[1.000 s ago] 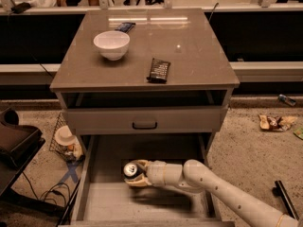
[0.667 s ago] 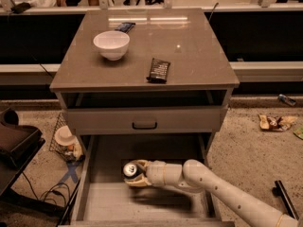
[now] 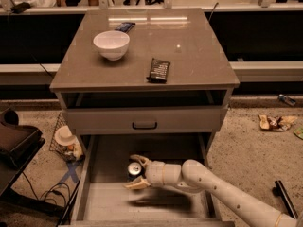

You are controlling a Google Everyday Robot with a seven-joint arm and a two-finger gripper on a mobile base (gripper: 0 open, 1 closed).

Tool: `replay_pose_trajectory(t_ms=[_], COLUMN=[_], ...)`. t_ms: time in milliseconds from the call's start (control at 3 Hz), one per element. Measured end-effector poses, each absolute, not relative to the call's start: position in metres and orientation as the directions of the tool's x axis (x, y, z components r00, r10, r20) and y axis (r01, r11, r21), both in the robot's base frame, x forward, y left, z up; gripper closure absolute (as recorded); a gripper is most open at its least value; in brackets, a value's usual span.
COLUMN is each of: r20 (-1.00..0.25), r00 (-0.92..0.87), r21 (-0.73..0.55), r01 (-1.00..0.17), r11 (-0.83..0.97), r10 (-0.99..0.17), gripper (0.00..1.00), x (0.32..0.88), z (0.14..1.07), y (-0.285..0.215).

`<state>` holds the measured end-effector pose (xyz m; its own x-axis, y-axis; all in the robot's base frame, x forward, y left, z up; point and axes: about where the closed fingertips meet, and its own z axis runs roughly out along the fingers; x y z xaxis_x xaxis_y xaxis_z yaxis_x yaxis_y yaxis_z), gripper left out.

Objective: Place pepsi can into middle drawer

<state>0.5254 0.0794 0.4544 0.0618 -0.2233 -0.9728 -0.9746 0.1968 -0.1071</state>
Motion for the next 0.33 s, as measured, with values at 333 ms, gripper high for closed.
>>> replay_pose_trajectory(t_ms=[333], r20=[-0.973], r00=[0.062], r21=[-0.107], r01=[-0.975], r11=[0.195], r10=[-0.223], gripper=[0.00], x=[0.5250], z=[0.4545], y=[0.0803])
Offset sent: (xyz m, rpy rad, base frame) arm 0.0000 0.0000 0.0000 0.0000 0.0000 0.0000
